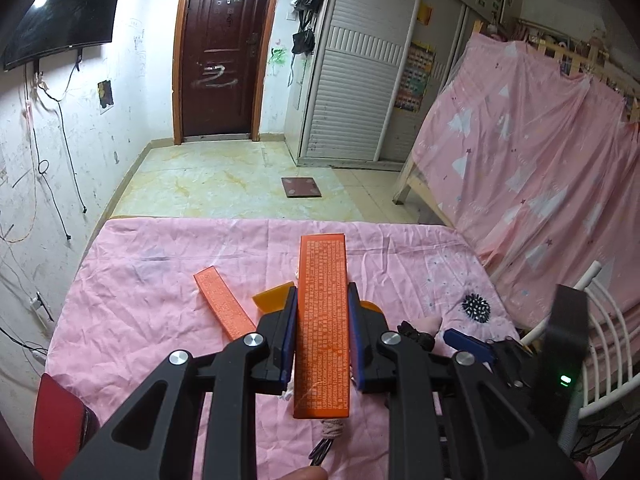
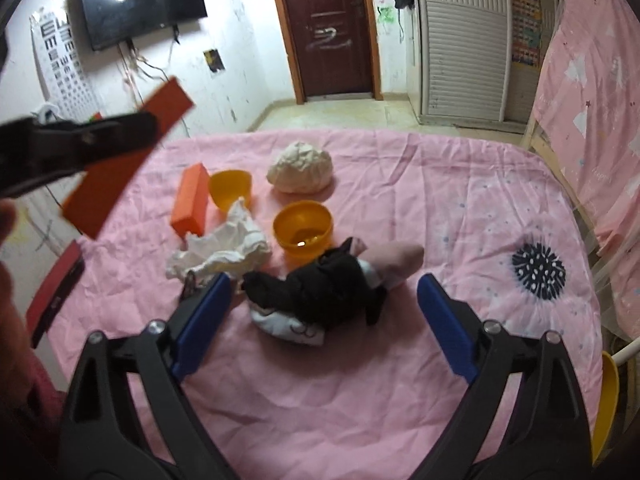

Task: Collect trash
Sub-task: 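Grasp the black plush item with the right tool while the left tool holds the orange box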

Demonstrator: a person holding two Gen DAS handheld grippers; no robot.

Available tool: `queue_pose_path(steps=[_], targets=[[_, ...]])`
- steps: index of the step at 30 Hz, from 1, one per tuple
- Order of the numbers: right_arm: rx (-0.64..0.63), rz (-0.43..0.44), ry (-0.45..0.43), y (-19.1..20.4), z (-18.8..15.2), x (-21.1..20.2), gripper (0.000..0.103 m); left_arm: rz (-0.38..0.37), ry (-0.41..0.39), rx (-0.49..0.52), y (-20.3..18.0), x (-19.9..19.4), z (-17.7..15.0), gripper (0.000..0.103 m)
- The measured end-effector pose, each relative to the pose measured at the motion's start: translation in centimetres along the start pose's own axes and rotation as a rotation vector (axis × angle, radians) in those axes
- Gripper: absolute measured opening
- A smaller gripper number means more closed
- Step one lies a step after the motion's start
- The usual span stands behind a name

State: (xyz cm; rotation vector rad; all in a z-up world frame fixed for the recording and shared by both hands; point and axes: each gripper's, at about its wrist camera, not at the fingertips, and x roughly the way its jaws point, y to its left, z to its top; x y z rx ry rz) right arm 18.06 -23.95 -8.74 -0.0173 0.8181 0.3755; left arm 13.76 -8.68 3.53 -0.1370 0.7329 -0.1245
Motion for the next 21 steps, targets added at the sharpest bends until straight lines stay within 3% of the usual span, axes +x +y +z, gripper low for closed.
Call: queue_pose_path(steps=[2, 6, 13, 21], targets=[[0.007, 0.000, 0.017, -0.1, 0.0, 0.4, 0.087, -0.008, -0.001, -0.001, 0.1, -0.2, -0.1, 0.015], [0.022, 0.022, 0.037, -0.4, 0.0, 0.8, 0.068, -0.024, 0.000, -0.006, 0.4, -0.5, -0.4, 0.015], [0.041, 0.065, 0.030, -0.8, -0.2, 0.7, 0.055, -0.035, 0.000, -0.006, 0.3, -0.7, -0.7, 0.015], [0.072, 0.111, -0.038, -1.3, -0.7, -1.1, 0.051, -0.027, -0.003, 0.002, -0.1, -0.9, -0.9, 0.015]])
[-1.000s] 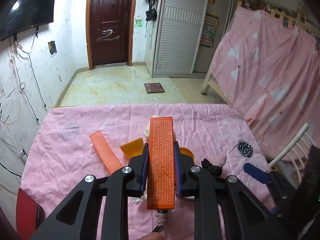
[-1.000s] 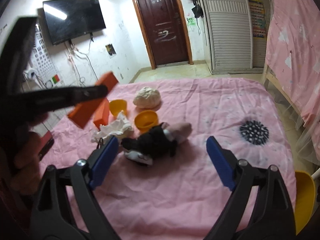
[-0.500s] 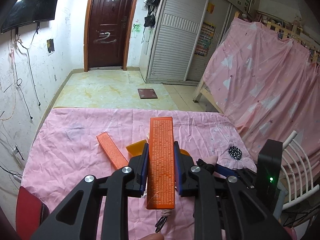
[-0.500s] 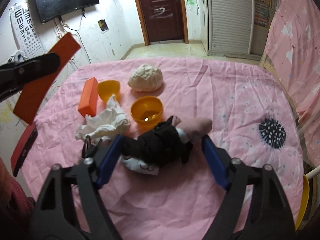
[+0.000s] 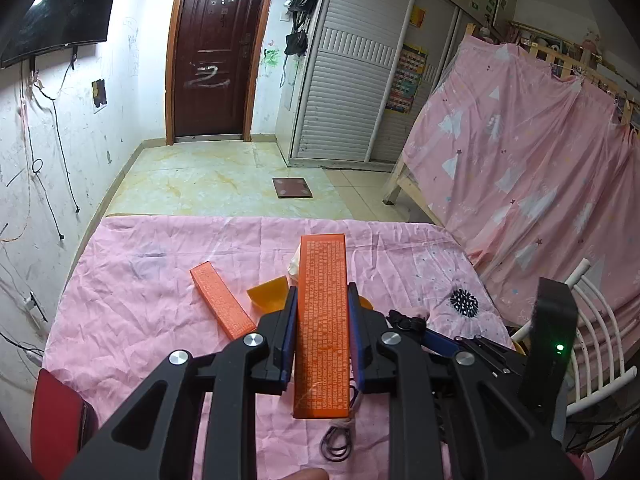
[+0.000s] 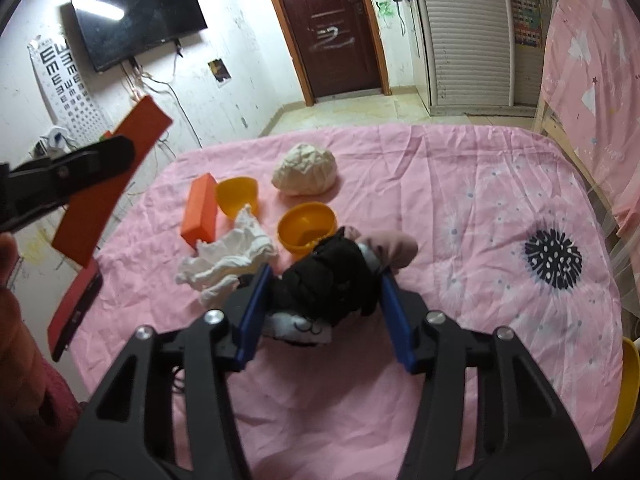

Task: Collect trash
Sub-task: 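Grasp the black plush item with the right tool while the left tool holds the orange box, then carry the orange box and black plush item to the yellow bin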

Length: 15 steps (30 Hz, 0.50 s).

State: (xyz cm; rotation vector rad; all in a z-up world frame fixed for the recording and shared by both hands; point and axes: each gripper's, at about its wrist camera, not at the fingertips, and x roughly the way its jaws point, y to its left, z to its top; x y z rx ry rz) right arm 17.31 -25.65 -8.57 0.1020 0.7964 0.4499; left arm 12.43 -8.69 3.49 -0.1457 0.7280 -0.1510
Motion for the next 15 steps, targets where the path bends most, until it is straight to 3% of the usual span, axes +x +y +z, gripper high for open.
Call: queue_pose_path(steps=[7, 15], targets=[[0.035, 0.017, -0.094, -1.3, -0.1, -3.5, 0.051, 0.004, -0.003, 0.022, -0.9, -0.2, 0.1, 0.015], [0.085, -0.028, -0.203, -5.0, -0.5, -8.5, 0.051, -0.001, -0.004, 0.060, -3.5, -0.2, 0.1, 0.015]])
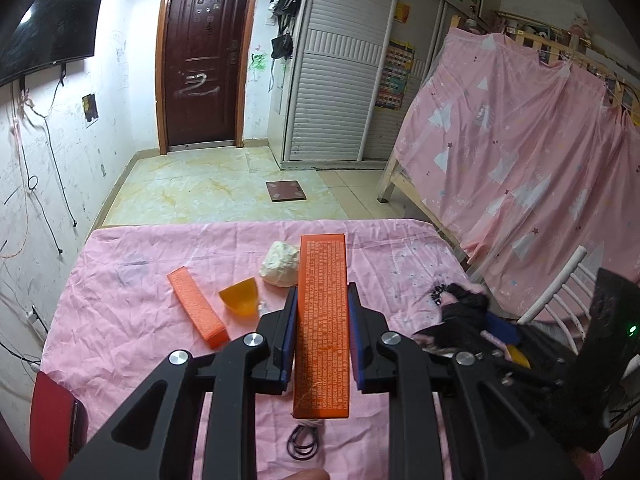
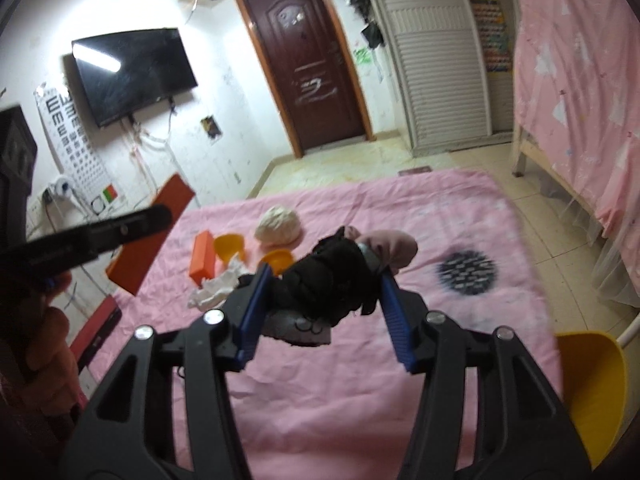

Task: Collect trash
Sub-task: 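Carry the orange box and black plush item to the yellow bin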

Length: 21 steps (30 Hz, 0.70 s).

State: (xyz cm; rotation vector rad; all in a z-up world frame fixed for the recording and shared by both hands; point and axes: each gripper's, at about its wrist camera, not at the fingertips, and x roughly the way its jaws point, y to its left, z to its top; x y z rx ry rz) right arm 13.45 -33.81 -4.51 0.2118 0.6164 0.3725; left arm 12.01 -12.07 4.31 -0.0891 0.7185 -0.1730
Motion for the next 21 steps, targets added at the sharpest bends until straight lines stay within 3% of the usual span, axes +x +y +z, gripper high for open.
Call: queue_pose_path(steps=[11, 21], targets=[[0.070, -0.088, -0.125, -5.7, 0.1, -5.0, 0.051, -0.023, 0.009, 0.070, -4.7, 0.6, -0.3, 0.015], [0.136, -0.246, -0.199, -11.7, -0.1, -9.9, 0.053, -0.112, 0.046, 0.143, -11.7, 2.2, -0.2, 0.015]])
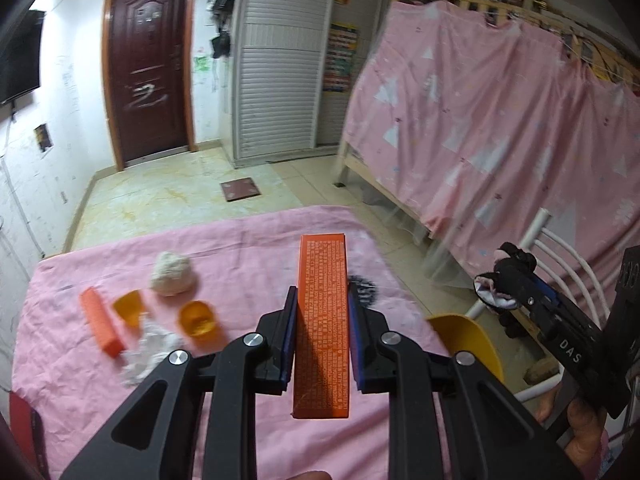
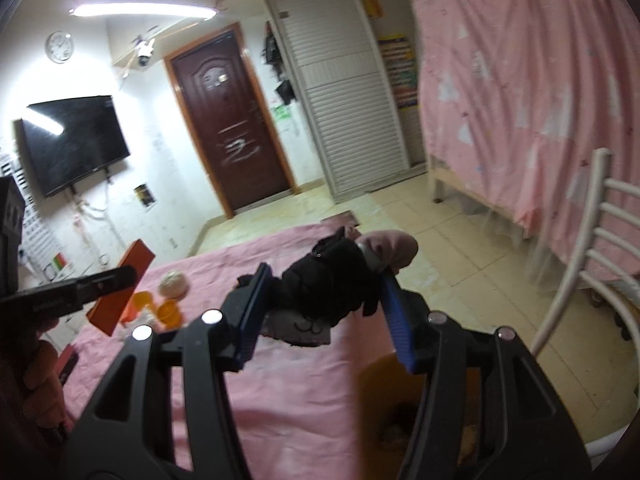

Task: Collect trash
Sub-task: 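Carry the orange box and black plush item to the yellow bin, then open both tools over the yellow bin to drop the items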

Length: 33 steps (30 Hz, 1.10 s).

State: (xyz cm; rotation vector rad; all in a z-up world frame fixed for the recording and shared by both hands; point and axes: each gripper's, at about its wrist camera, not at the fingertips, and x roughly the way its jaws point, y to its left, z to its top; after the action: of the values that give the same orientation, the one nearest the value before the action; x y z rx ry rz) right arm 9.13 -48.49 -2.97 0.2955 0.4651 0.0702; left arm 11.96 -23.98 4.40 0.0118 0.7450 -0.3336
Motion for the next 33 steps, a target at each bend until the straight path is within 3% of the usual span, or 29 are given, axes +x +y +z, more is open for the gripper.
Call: queue_pose_path(steps=[6, 11, 13, 23, 27, 33], targets=[[0.038, -0.057, -0.021, -2.9, 0.1, -1.1, 0.054, -0.059, 0.026, 0.064, -4.9, 1.7, 0.2, 0.015], [0.071, -0.074, -0.039, -4.5, 0.1, -1.8, 0.060, -0.109, 0.052, 0.097, -8.4, 3.0, 0.3, 0.015], [0.094, -0.079, -0.058, -5.1, 0.2, -2.3, 0.069, -0.124, 0.060, 0.116, -9.9, 3.4, 0.1, 0.015], [0.268, -0.120, -0.187, -9.4, 0.1, -5.3, 0.072, -0.265, 0.095, 0.185, -15.7, 4.2, -0.6, 0.017], [0.286, -0.106, -0.195, -9.8, 0.1, -5.4, 0.074, -0.264, 0.095, 0.206, -16.9, 4.2, -1.0, 0.030], [0.267, -0.090, -0.191, -9.5, 0.3, -5.5, 0.075, -0.236, 0.095, 0.206, -16.4, 3.9, -1.2, 0.032]])
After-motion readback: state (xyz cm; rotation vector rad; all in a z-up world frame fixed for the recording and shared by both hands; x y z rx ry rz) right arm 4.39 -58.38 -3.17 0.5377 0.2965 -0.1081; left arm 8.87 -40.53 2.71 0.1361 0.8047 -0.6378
